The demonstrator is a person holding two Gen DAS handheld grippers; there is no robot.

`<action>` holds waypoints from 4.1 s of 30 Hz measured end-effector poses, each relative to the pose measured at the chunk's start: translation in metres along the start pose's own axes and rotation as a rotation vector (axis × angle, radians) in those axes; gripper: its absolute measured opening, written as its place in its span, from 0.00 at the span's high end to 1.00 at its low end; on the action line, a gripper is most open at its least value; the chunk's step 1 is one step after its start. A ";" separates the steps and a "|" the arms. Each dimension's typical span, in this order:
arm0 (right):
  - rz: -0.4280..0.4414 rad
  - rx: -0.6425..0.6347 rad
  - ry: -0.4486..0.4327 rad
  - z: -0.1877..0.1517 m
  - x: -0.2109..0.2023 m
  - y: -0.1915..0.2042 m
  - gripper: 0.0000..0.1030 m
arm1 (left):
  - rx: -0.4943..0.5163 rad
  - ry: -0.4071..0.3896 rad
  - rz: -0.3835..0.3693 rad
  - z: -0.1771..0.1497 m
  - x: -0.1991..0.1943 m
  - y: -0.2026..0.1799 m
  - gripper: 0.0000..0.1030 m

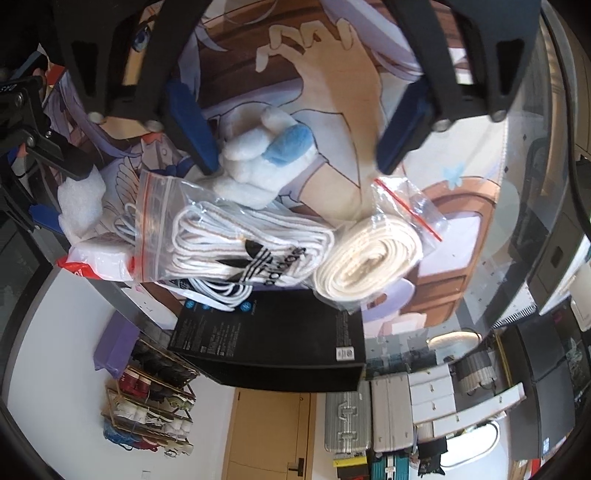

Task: Organize soft objects
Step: 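Close the left gripper on the white plush toy while the right gripper holds the foam, then lift the plush toy with the left gripper while the right gripper carries foam over the black box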

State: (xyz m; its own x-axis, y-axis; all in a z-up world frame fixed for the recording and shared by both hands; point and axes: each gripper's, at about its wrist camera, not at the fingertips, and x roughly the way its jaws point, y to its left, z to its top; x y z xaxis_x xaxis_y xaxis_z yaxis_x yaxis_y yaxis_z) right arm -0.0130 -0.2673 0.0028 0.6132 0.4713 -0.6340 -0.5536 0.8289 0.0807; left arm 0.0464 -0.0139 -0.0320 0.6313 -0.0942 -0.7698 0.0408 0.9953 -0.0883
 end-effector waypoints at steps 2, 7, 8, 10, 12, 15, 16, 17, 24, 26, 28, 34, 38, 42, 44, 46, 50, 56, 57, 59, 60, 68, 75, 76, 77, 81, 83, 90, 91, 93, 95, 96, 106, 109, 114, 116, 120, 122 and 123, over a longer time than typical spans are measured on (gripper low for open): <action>0.000 -0.001 0.000 0.000 0.000 0.000 0.12 | 0.003 -0.006 -0.023 0.000 -0.002 -0.002 0.27; -0.005 -0.007 0.000 0.001 -0.001 0.004 0.12 | 0.005 -0.028 -0.092 -0.005 -0.007 -0.005 0.55; -0.005 -0.008 -0.001 0.002 -0.001 0.005 0.12 | 0.000 -0.029 -0.098 -0.005 -0.008 -0.005 0.55; -0.007 -0.011 -0.002 0.003 -0.001 0.006 0.12 | -0.004 -0.033 -0.115 -0.008 -0.010 -0.004 0.56; -0.008 -0.014 -0.003 0.004 -0.001 0.007 0.12 | -0.002 -0.037 -0.120 -0.011 -0.013 -0.005 0.57; -0.009 -0.018 -0.006 0.005 -0.002 0.009 0.12 | -0.008 -0.042 -0.137 -0.017 -0.019 -0.004 0.57; -0.008 -0.019 -0.008 0.006 -0.002 0.009 0.12 | -0.007 -0.044 -0.140 -0.018 -0.020 -0.004 0.57; -0.007 -0.020 -0.009 0.006 -0.003 0.011 0.12 | -0.007 -0.047 -0.149 -0.019 -0.022 -0.004 0.57; -0.006 -0.029 -0.029 0.011 -0.007 0.015 0.12 | 0.000 -0.081 -0.199 -0.022 -0.037 -0.009 0.57; -0.005 -0.032 -0.039 0.013 -0.010 0.017 0.12 | 0.000 -0.092 -0.209 -0.022 -0.042 -0.010 0.57; -0.004 -0.035 -0.051 0.014 -0.014 0.018 0.12 | 0.004 -0.101 -0.216 -0.023 -0.046 -0.012 0.58; -0.008 -0.037 -0.075 0.018 -0.024 0.021 0.12 | 0.017 -0.115 -0.228 -0.027 -0.057 -0.011 0.58; -0.010 -0.037 -0.087 0.019 -0.028 0.022 0.12 | 0.002 -0.120 -0.236 -0.033 -0.065 -0.007 0.58; -0.004 -0.034 -0.097 0.020 -0.031 0.023 0.12 | -0.008 -0.147 -0.238 -0.037 -0.082 -0.002 0.58; -0.001 -0.034 -0.100 0.020 -0.032 0.023 0.12 | -0.014 -0.162 -0.239 -0.038 -0.090 0.001 0.58; 0.002 -0.035 -0.105 0.021 -0.032 0.024 0.12 | -0.020 -0.182 -0.236 -0.038 -0.101 0.004 0.58; 0.013 -0.030 -0.116 0.023 -0.035 0.025 0.12 | -0.029 -0.213 -0.236 -0.035 -0.115 0.009 0.58; 0.009 -0.040 -0.125 0.028 -0.037 0.027 0.12 | -0.023 -0.255 -0.194 -0.023 -0.125 0.012 0.58; 0.005 -0.043 -0.128 0.030 -0.038 0.027 0.12 | -0.026 -0.265 -0.178 -0.020 -0.125 0.013 0.58; 0.000 -0.048 -0.134 0.034 -0.038 0.027 0.12 | -0.035 -0.273 -0.162 -0.013 -0.122 0.015 0.58; -0.002 -0.050 -0.137 0.037 -0.039 0.027 0.12 | -0.039 -0.278 -0.151 -0.010 -0.121 0.015 0.58; -0.018 -0.048 -0.168 0.055 -0.040 0.021 0.12 | -0.035 -0.320 -0.113 0.013 -0.110 0.017 0.58; -0.016 -0.063 -0.167 0.074 -0.034 0.019 0.12 | -0.024 -0.347 -0.101 0.031 -0.104 0.016 0.58; -0.016 -0.069 -0.168 0.077 -0.033 0.019 0.12 | -0.024 -0.350 -0.101 0.033 -0.103 0.016 0.58; -0.016 -0.071 -0.169 0.079 -0.032 0.019 0.12 | -0.025 -0.351 -0.099 0.035 -0.102 0.017 0.58; -0.013 -0.081 -0.185 0.092 -0.033 0.018 0.12 | -0.019 -0.364 -0.090 0.046 -0.099 0.016 0.58; -0.015 -0.093 -0.191 0.099 -0.033 0.019 0.12 | -0.014 -0.371 -0.085 0.051 -0.099 0.016 0.58; -0.020 -0.110 -0.219 0.116 -0.031 0.018 0.12 | -0.008 -0.391 -0.052 0.068 -0.090 0.016 0.57; -0.020 -0.106 -0.219 0.117 -0.030 0.017 0.12 | -0.008 -0.393 -0.047 0.070 -0.089 0.016 0.57; -0.020 -0.095 -0.219 0.122 -0.028 0.013 0.12 | -0.007 -0.398 -0.037 0.074 -0.086 0.015 0.57; -0.015 -0.085 -0.217 0.126 -0.026 0.010 0.12 | -0.004 -0.397 -0.029 0.078 -0.082 0.015 0.57; -0.016 -0.080 -0.214 0.128 -0.024 0.006 0.12 | -0.004 -0.395 -0.025 0.081 -0.080 0.014 0.57; -0.045 -0.059 -0.184 0.142 -0.002 -0.010 0.12 | 0.001 -0.379 -0.011 0.102 -0.058 0.017 0.57; -0.049 -0.048 -0.179 0.145 0.006 -0.015 0.12 | 0.002 -0.374 -0.002 0.108 -0.052 0.018 0.57; -0.051 -0.037 -0.165 0.151 0.022 -0.021 0.12 | -0.001 -0.358 0.001 0.114 -0.041 0.019 0.57; -0.049 -0.039 -0.156 0.154 0.029 -0.021 0.12 | -0.003 -0.348 0.002 0.117 -0.036 0.019 0.57; -0.060 -0.056 -0.155 0.157 0.039 -0.019 0.12 | -0.006 -0.334 0.002 0.122 -0.026 0.020 0.57; -0.074 -0.071 -0.159 0.157 0.044 -0.017 0.12 | -0.007 -0.326 0.003 0.125 -0.020 0.019 0.57; -0.086 -0.079 -0.158 0.158 0.047 -0.016 0.12 | -0.008 -0.321 0.003 0.126 -0.018 0.019 0.57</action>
State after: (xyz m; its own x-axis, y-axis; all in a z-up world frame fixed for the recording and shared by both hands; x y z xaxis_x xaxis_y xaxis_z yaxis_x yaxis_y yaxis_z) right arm 0.1140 -0.2108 0.0928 0.7375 0.4463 -0.5069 -0.5340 0.8449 -0.0330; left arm 0.1335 0.0097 0.0592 0.8434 -0.0778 -0.5316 0.0334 0.9951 -0.0926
